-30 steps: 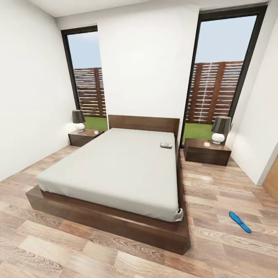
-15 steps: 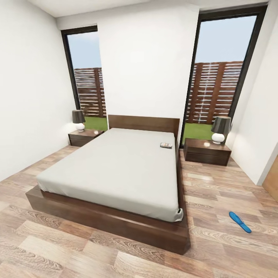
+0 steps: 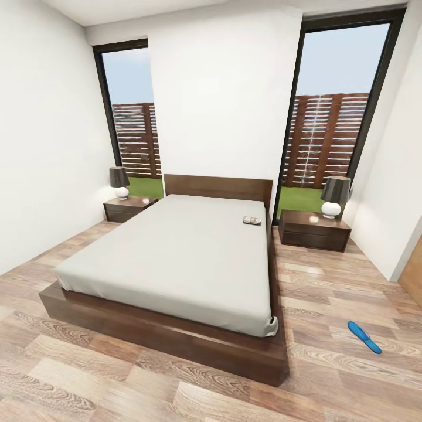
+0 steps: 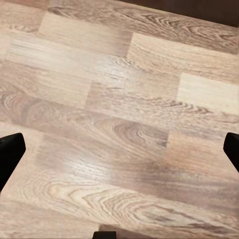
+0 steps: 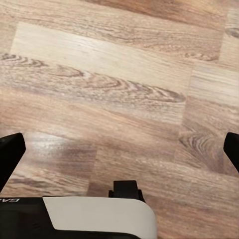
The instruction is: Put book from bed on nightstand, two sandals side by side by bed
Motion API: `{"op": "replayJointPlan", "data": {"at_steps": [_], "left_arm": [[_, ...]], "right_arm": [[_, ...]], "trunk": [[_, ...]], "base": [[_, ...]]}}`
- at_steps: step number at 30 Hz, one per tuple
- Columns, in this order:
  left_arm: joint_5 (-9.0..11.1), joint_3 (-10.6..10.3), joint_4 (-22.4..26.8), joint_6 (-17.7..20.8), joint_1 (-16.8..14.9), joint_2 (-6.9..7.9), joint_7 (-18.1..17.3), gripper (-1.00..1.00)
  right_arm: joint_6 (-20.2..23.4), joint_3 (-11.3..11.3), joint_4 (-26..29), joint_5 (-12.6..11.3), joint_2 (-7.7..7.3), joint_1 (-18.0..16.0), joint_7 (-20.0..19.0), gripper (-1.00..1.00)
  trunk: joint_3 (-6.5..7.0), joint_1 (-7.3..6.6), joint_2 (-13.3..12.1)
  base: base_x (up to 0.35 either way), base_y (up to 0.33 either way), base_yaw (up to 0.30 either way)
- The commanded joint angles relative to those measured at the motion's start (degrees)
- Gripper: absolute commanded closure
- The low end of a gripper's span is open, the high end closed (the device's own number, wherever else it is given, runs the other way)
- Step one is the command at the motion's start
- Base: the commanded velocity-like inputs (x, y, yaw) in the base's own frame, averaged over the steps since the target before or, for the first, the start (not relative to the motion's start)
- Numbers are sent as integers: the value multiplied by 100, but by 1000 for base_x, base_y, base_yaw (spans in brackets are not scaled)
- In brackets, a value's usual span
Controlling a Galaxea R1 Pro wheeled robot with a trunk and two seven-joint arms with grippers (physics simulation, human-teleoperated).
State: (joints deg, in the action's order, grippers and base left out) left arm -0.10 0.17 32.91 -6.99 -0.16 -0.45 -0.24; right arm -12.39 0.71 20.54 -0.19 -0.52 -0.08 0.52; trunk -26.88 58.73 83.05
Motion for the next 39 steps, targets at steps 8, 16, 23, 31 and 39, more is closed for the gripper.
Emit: {"op": "replayJointPlan", "data": {"at_steps": [8, 16, 23, 31, 39], "left_arm": [[1, 13, -16, -87, -2, 10, -2, -100], [1, 24, -23, -105, -2, 24, -2, -100], [6, 26, -29, -108, -2, 21, -2, -100], [9, 27, -30, -109, -2, 19, -2, -100], [10, 27, -30, -109, -2, 19, -2, -100]], "right_arm": [[-17, 8, -2, 1, 0, -1, 0, -100], [-17, 8, -3, 2, -1, -1, 1, -100], [-18, 7, -6, 2, 1, -1, 14, -100], [-18, 7, -11, 2, -1, -1, 19, -100], [-21, 8, -14, 2, -1, -1, 20, -100]], "trunk": [[-5, 0, 3], [-5, 0, 3], [-5, 0, 3], [-5, 0, 3], [-5, 0, 3]], "base": [[0, 0, 0], [0, 0, 0], [0, 0, 0], [0, 0, -31], [0, 0, -213]]}}
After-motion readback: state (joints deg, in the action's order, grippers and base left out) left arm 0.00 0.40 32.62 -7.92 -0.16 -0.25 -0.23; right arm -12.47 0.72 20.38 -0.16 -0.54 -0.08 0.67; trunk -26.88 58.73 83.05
